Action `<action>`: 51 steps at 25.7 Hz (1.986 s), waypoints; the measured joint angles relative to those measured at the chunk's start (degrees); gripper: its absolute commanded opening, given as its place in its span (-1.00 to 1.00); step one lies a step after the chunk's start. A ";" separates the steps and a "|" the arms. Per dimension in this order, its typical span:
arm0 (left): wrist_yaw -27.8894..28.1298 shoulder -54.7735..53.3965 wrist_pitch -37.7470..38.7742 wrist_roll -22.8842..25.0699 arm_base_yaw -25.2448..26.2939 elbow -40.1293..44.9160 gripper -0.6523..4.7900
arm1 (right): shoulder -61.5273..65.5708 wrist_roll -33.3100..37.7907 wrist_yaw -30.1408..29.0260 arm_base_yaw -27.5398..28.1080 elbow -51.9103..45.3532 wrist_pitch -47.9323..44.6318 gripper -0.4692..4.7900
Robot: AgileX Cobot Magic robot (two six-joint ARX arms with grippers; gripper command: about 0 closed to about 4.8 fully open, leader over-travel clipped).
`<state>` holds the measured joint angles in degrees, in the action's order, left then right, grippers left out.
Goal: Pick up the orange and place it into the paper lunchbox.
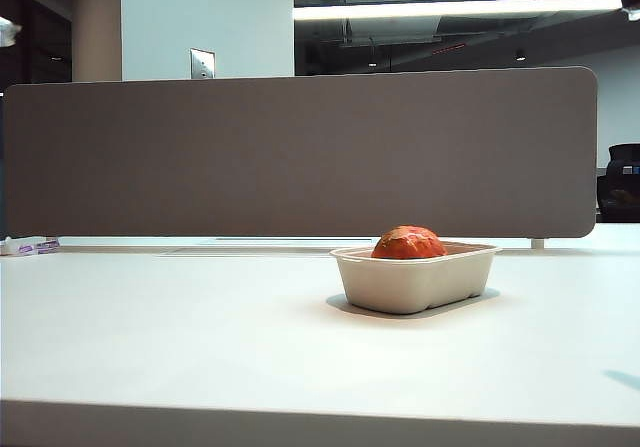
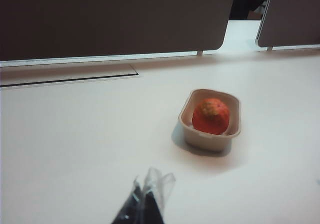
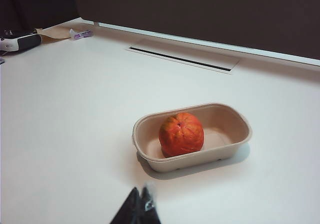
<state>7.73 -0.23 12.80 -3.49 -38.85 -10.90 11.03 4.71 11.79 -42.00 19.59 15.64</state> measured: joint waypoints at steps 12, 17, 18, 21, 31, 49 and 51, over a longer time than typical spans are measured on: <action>-2.80 -0.20 -0.22 0.02 26.75 1.03 -0.78 | -0.57 0.00 0.02 0.00 0.00 0.17 -0.82; -4.44 -0.20 -1.38 0.02 38.23 2.19 -0.78 | -0.61 0.00 0.04 0.00 0.00 0.17 -0.82; -4.70 -0.20 -1.46 0.02 38.91 2.69 -0.78 | -0.61 0.00 0.04 0.00 0.00 0.17 -0.82; -4.98 -0.20 -1.90 0.02 39.34 4.87 -0.78 | -0.63 0.00 0.02 0.02 0.00 0.17 -0.82; -5.20 -0.15 -9.03 1.68 36.79 10.60 -0.78 | -0.63 0.00 0.02 0.02 0.00 0.17 -0.82; -3.58 -0.15 -8.94 4.96 33.07 10.58 -0.78 | -0.63 0.00 0.04 0.02 0.00 0.17 -0.82; -3.58 -0.17 -8.94 4.96 33.07 10.60 -0.78 | -0.63 0.00 0.04 0.02 0.00 0.17 -0.82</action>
<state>4.14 -0.40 3.86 1.48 -5.78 -0.30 10.39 4.71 11.84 -41.98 19.59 15.81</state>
